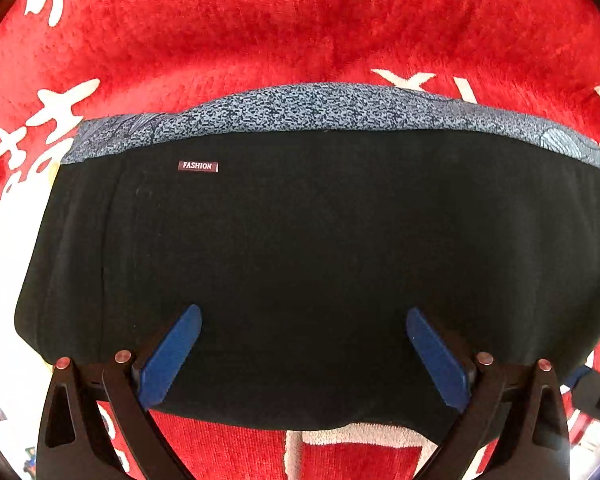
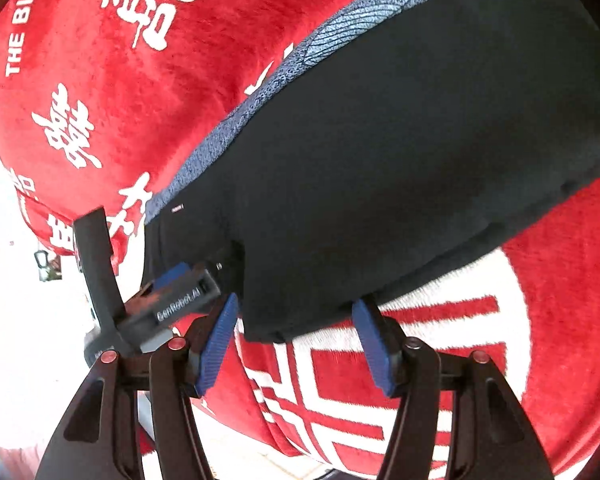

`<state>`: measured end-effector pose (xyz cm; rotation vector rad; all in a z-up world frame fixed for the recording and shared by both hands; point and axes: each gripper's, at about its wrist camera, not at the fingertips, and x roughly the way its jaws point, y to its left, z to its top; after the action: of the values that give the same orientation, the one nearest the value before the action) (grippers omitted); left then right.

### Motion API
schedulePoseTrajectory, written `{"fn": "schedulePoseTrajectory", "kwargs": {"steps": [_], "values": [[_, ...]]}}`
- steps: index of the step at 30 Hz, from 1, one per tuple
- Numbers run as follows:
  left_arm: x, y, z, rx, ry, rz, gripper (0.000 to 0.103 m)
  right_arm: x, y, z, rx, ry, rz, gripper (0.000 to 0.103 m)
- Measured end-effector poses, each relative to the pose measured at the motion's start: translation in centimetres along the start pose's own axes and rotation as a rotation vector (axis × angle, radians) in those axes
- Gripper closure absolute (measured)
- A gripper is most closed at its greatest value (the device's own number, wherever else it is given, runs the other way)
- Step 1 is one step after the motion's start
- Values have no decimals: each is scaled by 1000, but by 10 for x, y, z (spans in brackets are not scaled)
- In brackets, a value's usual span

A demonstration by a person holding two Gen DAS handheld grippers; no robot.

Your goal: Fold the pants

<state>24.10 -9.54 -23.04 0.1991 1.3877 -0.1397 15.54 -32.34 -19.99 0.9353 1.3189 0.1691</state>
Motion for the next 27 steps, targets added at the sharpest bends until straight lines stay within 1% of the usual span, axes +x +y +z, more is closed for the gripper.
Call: {"fn": "schedulePoseTrajectory", "kwargs": {"steps": [1,2,3,4,5,7,9,11,13,15,16,18,19,20,21,22,23,24,26,27], "values": [[1,-1,0,10,4,5,0,2,-3,2,27,-5,17,39],[-2,-11,-2,14,5,9,0,1,-7,2,54,-8,29,41],[-3,-13,-1,17,6,15,0,1,-11,3,86,-9,34,45],[-3,-12,-3,20,5,14,0,2,-13,6,112,-7,24,65],[-7,-17,-3,27,0,5,0,0,-16,8,129,-10,7,93],[-18,-29,-2,63,-35,-6,0,-6,-14,10,131,-19,18,94],[-29,-46,-3,135,-61,4,0,-13,-1,6,72,-37,-13,94],[-28,-60,-12,191,-43,18,0,-16,5,-2,33,-48,-50,94],[-17,-68,-25,227,-5,35,0,-8,-1,-8,33,-31,-96,94],[-16,-65,-36,192,-52,25,0,-1,-9,-10,31,-20,-125,94],[-15,-58,-32,173,-53,13,0,0,-10,-10,27,-19,-118,94],[-14,-53,-31,141,-33,-9,0,-4,-10,-9,11,-13,-109,93],[-15,-51,-31,130,-22,-15,0,-6,-11,-9,8,-5,-110,92],[-16,-50,-29,123,-9,-17,0,-10,-11,-9,7,4,-115,86],[-17,-49,-28,117,4,-14,0,-19,-12,-10,-2,6,-129,86],[-22,-50,-24,110,8,-12,0,-29,-11,-9,-19,-8,-153,86],[-27,-51,-20,104,0,-20,0,-43,-10,-7,-50,-39,-185,86],[-36,-54,-16,96,-24,-40,0,-54,-8,-4,-76,-70,-209,86],[-45,-65,-9,102,-51,-62,0,-75,-9,9,-124,-130,-264,86],[-46,-70,-5,108,-55,-68,0,-80,-10,16,-137,-142,-278,86]]}}
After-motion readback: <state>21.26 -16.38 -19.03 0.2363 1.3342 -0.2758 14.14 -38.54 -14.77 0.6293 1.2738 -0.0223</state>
